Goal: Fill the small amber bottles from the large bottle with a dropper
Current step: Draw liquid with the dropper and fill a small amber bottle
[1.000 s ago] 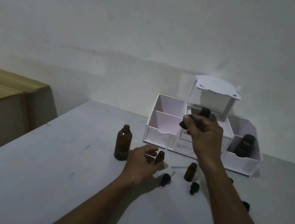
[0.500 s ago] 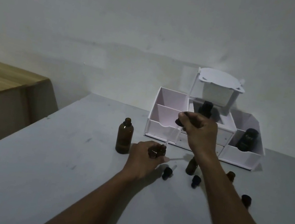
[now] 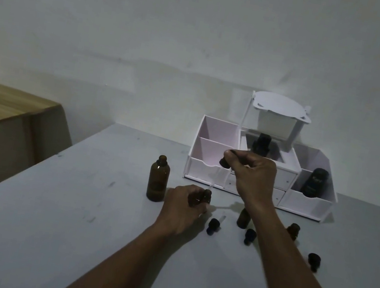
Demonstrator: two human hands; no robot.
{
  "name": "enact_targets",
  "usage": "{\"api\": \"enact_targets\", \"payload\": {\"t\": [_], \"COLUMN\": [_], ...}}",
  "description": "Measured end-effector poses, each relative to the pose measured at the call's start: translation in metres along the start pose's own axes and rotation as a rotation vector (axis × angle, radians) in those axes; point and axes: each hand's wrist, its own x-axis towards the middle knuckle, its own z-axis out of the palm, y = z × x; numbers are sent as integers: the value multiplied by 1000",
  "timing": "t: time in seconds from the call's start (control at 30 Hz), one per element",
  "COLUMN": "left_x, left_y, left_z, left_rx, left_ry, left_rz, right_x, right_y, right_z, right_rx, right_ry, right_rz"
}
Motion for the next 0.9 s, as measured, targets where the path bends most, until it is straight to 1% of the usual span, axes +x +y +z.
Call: {"api": "enact_targets", "payload": {"t": [0.27,0.53,0.7,0.83,0.9], "left_x": [-2,2,-4,-11,-16], "left_y": [0,-1,-2,-9,-12], "left_z": [0,-1,-4,-24,-44], "left_rx": [27,-14,-120,-69,-57], "left_ry": [2,0,-8,-17,8], "left_rz": [2,-15,-66,-10,55], "right_x": [-1,0,1,6,6], "right_y": [4,4,1,-6,-13], "right_z": [0,3,2,-1,-1], "right_rx": [12,3,24,107,160], "right_ry": [-23,-34,31,99,123], "right_rz": [-2,-3,-13,-26,-32]}}
